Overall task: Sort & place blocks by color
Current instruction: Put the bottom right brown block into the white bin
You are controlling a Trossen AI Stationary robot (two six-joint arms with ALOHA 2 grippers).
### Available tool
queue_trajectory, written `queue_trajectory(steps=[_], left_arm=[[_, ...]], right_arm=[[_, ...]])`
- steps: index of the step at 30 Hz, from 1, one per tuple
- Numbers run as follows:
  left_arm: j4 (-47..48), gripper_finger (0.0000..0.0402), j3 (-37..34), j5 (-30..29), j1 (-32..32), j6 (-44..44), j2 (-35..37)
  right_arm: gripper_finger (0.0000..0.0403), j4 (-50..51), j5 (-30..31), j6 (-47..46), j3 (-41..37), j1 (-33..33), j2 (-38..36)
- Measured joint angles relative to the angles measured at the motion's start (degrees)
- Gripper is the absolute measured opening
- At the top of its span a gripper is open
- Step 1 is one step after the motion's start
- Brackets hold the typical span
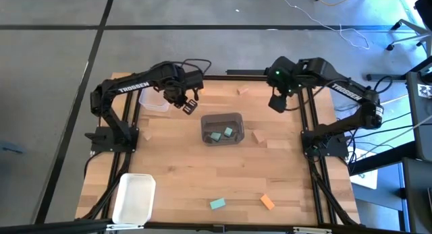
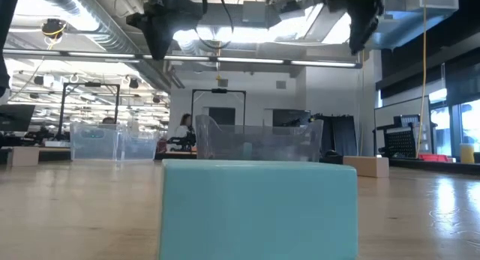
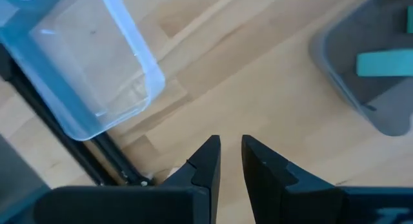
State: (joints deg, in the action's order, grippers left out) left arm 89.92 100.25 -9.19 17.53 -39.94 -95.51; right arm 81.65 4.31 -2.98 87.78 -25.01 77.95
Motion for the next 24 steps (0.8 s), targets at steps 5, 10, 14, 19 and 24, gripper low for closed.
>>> queue_trajectory(steps=[5,10,14,19,24], left_arm=[[0.1,0.0055,0.0,-0.8,1.3,0.0,0.3],[0.1,0.0055,0.0,-0.9,1.6,3.0,0.3],[0.1,0.0055,0.0,-0.9,1.6,3.5,0.3],[0.1,0.0055,0.0,-2.1,1.6,5.3,0.3],[0.1,0.0055,0.0,-3.4,1.6,6.1,0.3]], right_arm=[[0.0281,-1.5,-0.9,-9.1,-6.6,-1.2,0.0],[0.0281,-4.6,-2.5,-13.1,-13.5,-1.6,0.0],[0.0281,-8.3,-8.7,-13.2,-18.4,-1.6,0.0],[0.0281,-15.5,-16.5,-15.1,-24.2,-1.5,0.0],[0.0281,-19.3,-20.2,-16.6,-28.1,-1.5,0.0]])
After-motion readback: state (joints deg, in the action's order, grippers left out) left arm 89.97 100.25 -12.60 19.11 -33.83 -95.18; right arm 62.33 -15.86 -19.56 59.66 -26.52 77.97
